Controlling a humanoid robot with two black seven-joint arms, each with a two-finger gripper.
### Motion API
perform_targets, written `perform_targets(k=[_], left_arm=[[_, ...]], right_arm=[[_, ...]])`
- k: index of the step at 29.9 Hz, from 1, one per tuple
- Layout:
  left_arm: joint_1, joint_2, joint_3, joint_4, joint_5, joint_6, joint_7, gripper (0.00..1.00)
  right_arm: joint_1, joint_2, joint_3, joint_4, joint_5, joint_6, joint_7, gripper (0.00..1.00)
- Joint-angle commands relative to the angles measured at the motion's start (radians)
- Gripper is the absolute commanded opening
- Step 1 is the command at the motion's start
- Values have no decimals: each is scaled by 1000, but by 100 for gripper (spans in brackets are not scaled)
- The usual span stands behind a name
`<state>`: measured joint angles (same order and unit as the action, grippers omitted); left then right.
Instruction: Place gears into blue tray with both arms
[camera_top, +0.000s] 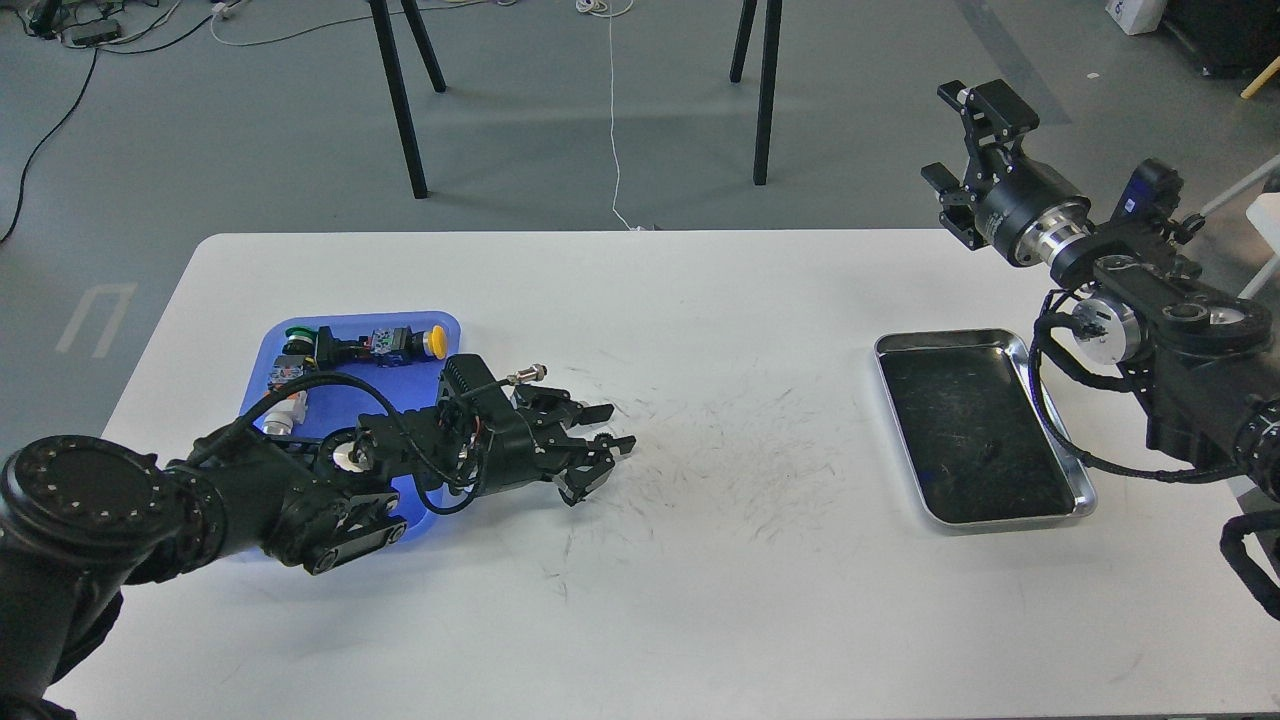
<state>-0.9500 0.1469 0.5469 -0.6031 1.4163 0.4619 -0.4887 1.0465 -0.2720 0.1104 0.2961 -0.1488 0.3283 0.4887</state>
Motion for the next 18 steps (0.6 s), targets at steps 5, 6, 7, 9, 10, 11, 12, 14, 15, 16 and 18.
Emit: perform_targets(k=[5, 6, 7, 9, 10, 11, 12, 14, 15, 16, 18], left_arm=[[17, 2, 34, 16, 1, 3, 0, 47], [19, 2, 36, 17, 1, 3, 0, 47], [20, 2, 36, 16, 1, 4, 0, 47], [22, 2, 36, 17, 1, 4, 0, 47], [26, 0, 36, 16, 1, 4, 0, 46], [27, 0, 36, 16, 1, 6, 0, 46], [27, 0, 36, 17, 1, 6, 0, 45], [25, 2, 36, 17, 1, 14, 0, 43], [25, 2, 36, 16, 1, 27, 0, 41], [23, 3, 38, 17, 3, 27, 0, 39], [23, 3, 39, 17, 6, 27, 0, 37]], right_arm=[[0, 2, 0, -2, 0, 0, 0, 98], [0, 2, 0, -5, 0, 0, 0, 98], [0, 4, 0, -11, 0, 0, 0, 98], [1, 5, 0, -17, 0, 0, 0, 98], [1, 7, 0, -17, 0, 0, 0, 98], [1, 7, 0, -17, 0, 0, 0, 98], [1, 7, 0, -17, 0, 0, 0, 98], [0, 8, 0, -17, 0, 0, 0, 98], [0, 8, 0, -17, -2, 0, 0, 98], [0, 7, 0, -17, -2, 0, 0, 98], [1, 8, 0, -17, 0, 0, 0, 98]])
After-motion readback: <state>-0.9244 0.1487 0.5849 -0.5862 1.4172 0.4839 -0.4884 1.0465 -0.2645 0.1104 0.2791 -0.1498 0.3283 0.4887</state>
